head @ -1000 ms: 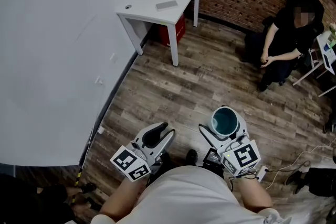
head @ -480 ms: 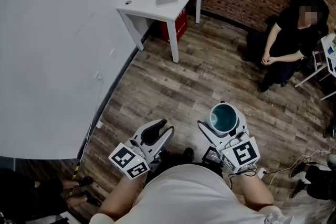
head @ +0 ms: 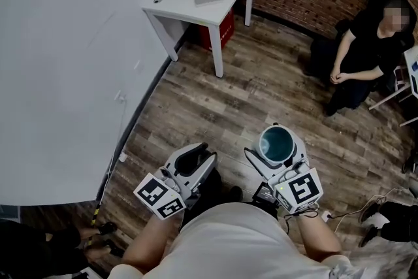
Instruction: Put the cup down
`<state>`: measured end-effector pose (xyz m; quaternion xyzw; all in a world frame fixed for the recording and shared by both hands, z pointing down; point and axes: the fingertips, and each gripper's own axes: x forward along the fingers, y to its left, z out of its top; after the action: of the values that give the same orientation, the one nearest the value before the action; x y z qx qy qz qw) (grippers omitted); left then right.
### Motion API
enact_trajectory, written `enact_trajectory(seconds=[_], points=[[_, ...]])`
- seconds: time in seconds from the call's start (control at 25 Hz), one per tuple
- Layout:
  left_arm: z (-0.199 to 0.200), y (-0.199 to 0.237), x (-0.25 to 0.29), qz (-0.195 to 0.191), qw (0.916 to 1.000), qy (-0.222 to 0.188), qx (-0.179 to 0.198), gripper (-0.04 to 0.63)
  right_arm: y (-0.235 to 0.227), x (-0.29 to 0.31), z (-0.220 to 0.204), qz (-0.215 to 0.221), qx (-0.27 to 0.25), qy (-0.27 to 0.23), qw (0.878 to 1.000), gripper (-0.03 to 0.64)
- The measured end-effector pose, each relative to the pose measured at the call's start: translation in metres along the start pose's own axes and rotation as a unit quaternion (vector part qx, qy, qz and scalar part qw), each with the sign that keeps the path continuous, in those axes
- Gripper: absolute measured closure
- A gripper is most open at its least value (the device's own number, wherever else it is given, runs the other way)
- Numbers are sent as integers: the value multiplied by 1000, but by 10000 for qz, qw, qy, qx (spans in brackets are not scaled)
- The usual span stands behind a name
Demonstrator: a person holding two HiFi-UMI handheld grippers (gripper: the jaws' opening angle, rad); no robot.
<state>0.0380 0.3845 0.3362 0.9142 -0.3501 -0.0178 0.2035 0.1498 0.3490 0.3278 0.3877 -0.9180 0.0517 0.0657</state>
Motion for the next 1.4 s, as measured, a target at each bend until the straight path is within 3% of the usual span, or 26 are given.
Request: enact_trajectory(seconds=[0.64, 1.12, 1.4], points=[[79, 166, 45, -512, 9985, 181, -8, 474, -49, 166, 33, -573, 73, 30, 9983, 224], [103, 224, 64, -665, 9975, 222, -41, 474, -68, 231, 53, -647, -128, 4, 9978, 224], [114, 251, 90, -463, 9988, 175, 14, 474, -102, 267, 54, -428, -239, -46, 9988, 224]])
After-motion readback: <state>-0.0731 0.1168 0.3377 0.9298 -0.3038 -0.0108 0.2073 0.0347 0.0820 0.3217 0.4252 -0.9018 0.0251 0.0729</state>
